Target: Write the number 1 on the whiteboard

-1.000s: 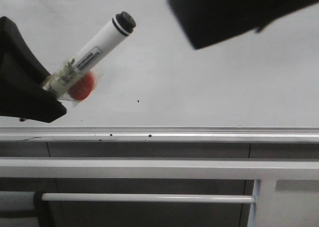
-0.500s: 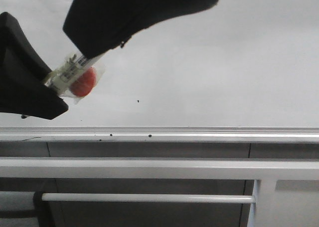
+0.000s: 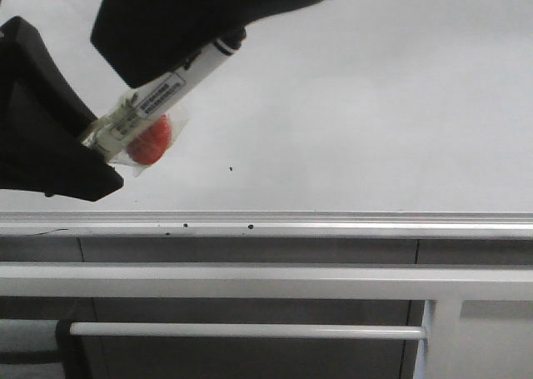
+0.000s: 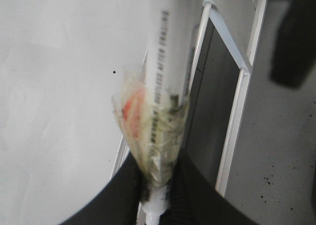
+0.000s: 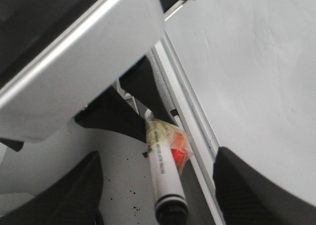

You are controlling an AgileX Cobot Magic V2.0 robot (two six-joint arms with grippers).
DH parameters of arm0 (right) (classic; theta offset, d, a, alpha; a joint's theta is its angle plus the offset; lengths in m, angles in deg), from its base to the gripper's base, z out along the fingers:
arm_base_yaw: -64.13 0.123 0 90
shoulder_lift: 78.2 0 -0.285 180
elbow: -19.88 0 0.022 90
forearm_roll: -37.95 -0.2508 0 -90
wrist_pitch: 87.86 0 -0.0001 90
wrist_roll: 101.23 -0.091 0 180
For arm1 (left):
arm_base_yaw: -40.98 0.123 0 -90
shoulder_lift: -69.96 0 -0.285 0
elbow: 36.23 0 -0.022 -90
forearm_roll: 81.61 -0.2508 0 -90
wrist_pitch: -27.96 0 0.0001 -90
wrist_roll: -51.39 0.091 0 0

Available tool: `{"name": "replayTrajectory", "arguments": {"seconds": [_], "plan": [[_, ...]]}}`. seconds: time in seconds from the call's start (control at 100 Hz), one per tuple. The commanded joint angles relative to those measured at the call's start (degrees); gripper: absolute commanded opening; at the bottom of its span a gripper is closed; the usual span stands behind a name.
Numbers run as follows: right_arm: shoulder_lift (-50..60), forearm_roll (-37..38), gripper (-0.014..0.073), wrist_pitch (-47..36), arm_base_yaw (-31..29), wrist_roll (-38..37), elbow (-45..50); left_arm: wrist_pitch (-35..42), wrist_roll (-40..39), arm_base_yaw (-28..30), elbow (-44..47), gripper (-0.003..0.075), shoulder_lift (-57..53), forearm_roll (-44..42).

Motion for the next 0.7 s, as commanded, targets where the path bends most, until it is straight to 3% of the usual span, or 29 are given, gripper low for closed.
{"name": "replayTrajectory", "arguments": {"seconds": [0.0, 0.49, 0.56, 0.69], "plan": [[1.1, -0.1, 0.0437, -3.1, 0.1, 0.7, -2.1, 3.2, -0.5, -0.5, -1.9, -0.002, -1.2, -0.7], [1.1, -0.1, 0.043, -3.1, 0.1, 0.7, -2.1, 3.9, -0.5, -0.5, -3.7, -0.002, -1.2, -2.1], [1.1, -0.1, 0.0354, -3.1, 0.1, 0.7, -2.1, 3.8, -0.5, -0.5, -3.7, -0.002, -1.2, -2.0], [1.1, -0.1, 0.0046, -3.1, 0.1, 0.6, -2.1, 3.8, -0.5, -0.5, -3.7, -0.002, -1.2, -2.0]]}}
